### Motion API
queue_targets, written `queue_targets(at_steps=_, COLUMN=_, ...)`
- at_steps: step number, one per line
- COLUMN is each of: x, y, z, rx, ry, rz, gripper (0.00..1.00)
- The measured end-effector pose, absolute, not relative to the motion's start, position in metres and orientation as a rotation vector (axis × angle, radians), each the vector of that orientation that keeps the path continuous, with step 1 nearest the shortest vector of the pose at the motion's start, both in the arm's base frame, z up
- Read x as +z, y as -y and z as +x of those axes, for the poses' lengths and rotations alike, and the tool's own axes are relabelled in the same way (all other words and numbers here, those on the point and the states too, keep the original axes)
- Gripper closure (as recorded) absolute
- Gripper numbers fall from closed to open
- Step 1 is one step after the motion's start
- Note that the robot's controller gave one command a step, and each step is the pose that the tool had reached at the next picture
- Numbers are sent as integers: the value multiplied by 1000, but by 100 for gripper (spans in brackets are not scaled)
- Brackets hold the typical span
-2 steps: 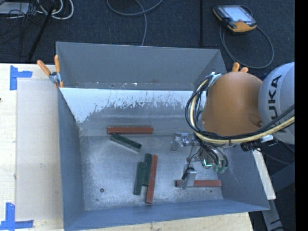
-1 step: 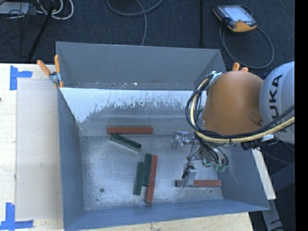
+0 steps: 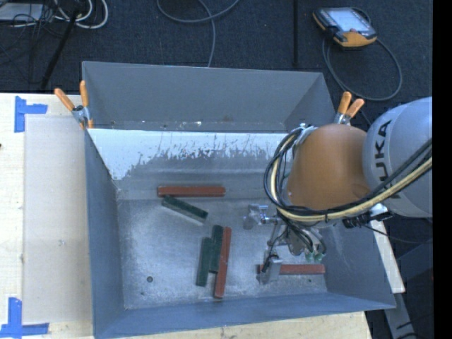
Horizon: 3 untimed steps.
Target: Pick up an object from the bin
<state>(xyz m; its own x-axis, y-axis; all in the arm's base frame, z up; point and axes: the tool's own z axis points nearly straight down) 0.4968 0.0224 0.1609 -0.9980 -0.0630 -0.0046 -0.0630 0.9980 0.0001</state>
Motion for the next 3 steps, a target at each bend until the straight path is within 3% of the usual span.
queue_targets(at_steps=1, x=116, y=15, z=499, rx=2, ry=-3121, rz=-375, gripper=0)
queue_targets(at_steps=2, x=69, y=20, z=516, rx=3, ry=-3084, rz=-607, gripper=100)
queue_targets(at_steps=3, x=69, y=20, z=516, rx=3, ry=-3085, rz=-604, gripper=0)
